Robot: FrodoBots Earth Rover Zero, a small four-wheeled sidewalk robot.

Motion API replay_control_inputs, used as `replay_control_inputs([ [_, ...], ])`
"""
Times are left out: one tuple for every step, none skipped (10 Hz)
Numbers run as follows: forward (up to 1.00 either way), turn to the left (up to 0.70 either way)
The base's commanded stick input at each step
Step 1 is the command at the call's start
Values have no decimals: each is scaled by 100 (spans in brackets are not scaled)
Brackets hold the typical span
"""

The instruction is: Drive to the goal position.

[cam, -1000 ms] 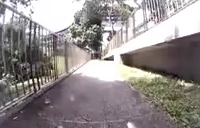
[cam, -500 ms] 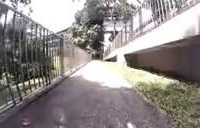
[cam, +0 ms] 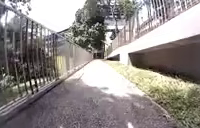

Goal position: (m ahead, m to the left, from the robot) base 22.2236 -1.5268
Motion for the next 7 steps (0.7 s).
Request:
replay_control_inputs([
  [100, 0],
  [100, 0],
  [100, 0],
  [100, 0],
  [100, 0],
  [100, 0],
  [99, -4],
])
